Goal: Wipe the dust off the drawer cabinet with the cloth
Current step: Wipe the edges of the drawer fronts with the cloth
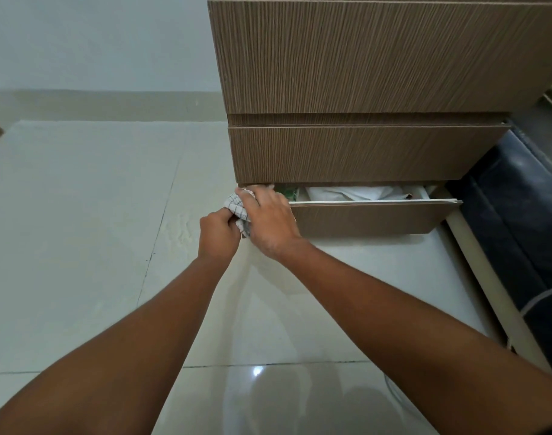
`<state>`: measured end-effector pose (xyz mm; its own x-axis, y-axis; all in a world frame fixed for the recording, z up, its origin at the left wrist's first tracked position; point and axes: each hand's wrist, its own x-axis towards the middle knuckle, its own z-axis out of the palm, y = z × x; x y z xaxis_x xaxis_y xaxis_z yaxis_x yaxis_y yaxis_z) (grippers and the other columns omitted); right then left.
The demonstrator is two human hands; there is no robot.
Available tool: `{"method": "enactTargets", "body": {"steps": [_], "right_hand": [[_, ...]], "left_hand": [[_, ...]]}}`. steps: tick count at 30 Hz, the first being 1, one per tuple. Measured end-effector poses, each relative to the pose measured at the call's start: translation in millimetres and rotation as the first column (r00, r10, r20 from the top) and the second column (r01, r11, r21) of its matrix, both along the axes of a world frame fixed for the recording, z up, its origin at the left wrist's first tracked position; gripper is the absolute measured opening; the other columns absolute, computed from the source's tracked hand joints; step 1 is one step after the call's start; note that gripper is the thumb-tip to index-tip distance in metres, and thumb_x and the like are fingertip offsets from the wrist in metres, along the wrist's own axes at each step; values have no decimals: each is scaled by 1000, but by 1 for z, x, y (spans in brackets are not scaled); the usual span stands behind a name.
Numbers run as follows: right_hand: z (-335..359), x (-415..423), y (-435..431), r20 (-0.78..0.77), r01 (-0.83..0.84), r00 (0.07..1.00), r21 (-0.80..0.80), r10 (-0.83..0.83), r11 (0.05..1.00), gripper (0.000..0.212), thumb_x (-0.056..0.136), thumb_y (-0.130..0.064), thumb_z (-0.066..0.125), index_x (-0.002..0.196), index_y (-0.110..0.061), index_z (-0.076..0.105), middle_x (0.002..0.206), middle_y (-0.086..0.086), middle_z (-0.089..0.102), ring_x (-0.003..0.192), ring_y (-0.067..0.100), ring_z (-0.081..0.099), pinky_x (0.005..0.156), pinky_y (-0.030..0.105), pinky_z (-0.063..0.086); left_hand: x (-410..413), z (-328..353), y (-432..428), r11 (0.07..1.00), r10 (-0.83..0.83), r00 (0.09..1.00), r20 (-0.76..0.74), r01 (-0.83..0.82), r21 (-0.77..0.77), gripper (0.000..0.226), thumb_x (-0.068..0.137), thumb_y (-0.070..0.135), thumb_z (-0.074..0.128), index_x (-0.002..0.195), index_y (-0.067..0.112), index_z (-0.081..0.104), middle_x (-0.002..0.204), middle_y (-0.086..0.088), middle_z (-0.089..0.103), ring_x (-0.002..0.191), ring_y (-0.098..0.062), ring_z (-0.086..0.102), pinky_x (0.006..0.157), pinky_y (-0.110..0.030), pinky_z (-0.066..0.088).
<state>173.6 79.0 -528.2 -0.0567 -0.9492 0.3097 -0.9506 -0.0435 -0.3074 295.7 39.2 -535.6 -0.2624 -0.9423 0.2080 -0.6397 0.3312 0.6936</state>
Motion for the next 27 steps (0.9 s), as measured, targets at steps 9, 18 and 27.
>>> {"method": "enactTargets", "body": {"steps": [9,18,27], "right_hand": [[-18,-19,9,-83,78,992,-138,-90,987,39,88,-33,63,123,-17,63,124,5,63,111,27,59,96,39,42],[-30,-92,46,-137,149,974,-224,-182,963,50,80,-45,79,119,-17,64,118,9,66,107,28,59,92,40,42],[-29,-175,94,-126,255,950,-213,-285,943,55,66,-15,84,117,-8,64,120,15,65,111,32,56,94,43,42]], "left_hand": [[-4,1,9,995,-97,984,-150,95,-23,34,97,0,53,128,7,68,82,1,72,71,-9,64,71,3,42],[-10,-10,13,993,-98,968,-232,79,-91,39,98,-7,53,136,1,60,136,-19,63,101,-8,64,93,5,38],[-14,-17,13,995,-39,970,-238,17,-94,40,98,-7,51,137,-1,58,130,-23,65,103,-11,63,94,9,30]]}}
